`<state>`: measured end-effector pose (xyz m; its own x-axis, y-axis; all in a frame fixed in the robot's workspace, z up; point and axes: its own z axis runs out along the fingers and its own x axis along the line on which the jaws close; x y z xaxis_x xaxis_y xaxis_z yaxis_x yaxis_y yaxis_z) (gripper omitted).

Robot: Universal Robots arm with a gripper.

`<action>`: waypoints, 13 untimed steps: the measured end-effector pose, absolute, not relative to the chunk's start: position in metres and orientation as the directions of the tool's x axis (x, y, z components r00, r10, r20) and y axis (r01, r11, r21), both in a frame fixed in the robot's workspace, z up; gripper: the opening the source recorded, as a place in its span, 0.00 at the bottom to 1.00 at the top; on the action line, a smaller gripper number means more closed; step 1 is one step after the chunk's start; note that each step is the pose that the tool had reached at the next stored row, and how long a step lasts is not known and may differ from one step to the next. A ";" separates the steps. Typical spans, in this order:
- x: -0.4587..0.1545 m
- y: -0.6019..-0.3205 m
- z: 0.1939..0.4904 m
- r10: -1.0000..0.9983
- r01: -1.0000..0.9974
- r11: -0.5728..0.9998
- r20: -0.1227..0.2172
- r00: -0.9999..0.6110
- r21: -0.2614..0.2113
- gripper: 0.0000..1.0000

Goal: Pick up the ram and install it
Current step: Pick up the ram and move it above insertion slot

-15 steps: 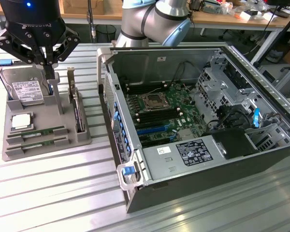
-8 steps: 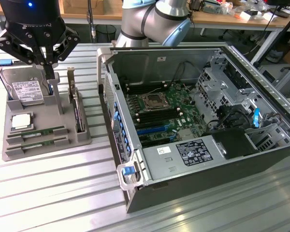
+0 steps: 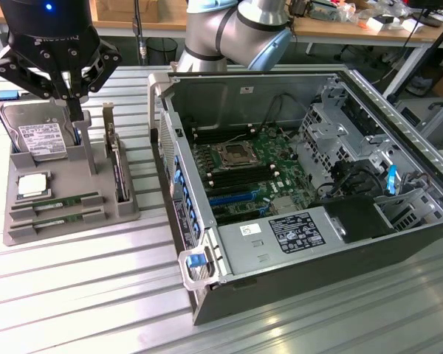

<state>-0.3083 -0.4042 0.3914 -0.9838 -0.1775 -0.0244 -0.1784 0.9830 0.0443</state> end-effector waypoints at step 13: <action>-0.308 -0.404 0.391 -0.325 -0.326 0.944 -0.024 -0.945 0.044 0.11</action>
